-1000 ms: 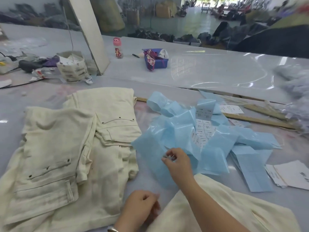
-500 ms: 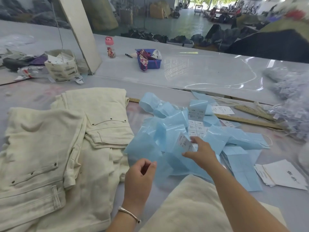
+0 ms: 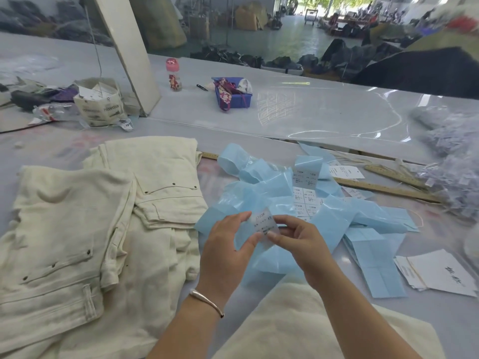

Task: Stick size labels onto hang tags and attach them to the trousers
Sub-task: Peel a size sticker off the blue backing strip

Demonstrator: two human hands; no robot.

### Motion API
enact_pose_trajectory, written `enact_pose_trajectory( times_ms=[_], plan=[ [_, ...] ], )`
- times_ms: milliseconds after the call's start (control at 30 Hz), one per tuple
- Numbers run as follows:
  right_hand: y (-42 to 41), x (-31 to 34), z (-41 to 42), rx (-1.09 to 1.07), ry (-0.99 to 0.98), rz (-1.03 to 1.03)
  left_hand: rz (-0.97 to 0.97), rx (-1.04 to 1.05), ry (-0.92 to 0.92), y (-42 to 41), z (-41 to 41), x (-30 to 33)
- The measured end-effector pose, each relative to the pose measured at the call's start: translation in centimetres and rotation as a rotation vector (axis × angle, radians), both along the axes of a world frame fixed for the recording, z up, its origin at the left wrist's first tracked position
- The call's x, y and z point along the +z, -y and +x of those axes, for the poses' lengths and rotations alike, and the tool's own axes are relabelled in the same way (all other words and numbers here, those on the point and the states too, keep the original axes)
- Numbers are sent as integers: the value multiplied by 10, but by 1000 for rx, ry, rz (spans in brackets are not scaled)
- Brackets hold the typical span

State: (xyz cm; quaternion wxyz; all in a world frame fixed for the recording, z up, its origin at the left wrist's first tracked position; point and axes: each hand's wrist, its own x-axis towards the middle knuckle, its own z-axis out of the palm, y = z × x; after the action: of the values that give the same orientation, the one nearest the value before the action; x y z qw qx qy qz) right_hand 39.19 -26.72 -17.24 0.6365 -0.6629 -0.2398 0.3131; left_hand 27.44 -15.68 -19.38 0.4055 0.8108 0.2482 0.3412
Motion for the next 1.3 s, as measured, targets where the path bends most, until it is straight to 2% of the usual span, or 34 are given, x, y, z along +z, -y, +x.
enact_pose_trajectory(
  times_ms=[200, 400, 500, 933, 1167, 1300],
  plan=[
    [1, 0, -13, 135, -133, -51, 130, 7, -33, -2, -5, 1],
    [-14, 11, -17, -105, -140, -244, 408, 20, -32, -2, -11, 1],
    [-18, 15, -24, -193, -136, -302, 461, 42, 18, 1, -12, 1],
    [-25, 28, -40, -296, -285, -273, 496, 112, 45, 13, -24, 7],
    [-26, 21, -42, -304, -300, -284, 438, 63, 24, 12, -24, 9],
    [-29, 16, -38, -374, -270, -270, 433, 31, 75, 12, -27, 11]
  ],
)
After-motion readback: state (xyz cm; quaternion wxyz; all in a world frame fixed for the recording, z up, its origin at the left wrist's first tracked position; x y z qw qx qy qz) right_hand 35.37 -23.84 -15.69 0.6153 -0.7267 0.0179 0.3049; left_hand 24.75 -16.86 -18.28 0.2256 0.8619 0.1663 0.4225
